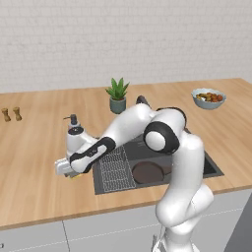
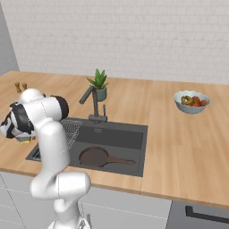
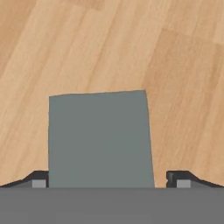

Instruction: Pick the pan and sponge and place them into the sink. Then turn on the water.

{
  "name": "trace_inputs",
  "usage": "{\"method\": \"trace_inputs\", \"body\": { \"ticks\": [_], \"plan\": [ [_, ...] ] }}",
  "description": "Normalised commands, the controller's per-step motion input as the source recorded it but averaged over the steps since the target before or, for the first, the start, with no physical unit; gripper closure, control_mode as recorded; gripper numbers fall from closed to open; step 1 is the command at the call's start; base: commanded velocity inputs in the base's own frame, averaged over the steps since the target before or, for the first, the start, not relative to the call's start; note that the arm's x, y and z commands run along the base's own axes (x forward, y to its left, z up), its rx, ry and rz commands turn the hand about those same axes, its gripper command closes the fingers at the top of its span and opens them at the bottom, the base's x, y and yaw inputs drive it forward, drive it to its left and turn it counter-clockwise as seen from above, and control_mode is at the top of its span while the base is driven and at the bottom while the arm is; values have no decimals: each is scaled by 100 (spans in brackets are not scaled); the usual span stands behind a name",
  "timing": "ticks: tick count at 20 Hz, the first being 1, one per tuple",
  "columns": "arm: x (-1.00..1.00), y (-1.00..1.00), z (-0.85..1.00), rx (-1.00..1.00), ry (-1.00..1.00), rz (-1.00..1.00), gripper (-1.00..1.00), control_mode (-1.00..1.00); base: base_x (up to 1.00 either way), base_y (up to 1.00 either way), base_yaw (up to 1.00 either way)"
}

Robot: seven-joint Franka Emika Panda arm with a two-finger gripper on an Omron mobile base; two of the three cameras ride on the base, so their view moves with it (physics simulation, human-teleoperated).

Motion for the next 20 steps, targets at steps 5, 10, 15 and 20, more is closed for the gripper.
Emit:
{"method": "trace_inputs", "body": {
  "ticks": [5,10,15,20],
  "plan": [
    [4,0,-38,0,0,13,100,-100,0,0,0],
    [6,0,4,0,3,1,100,-100,0,0,0],
    [-32,0,72,0,0,1,100,-100,0,0,0],
    [-44,-5,96,0,1,-2,100,-100,0,0,0]
  ]
}}
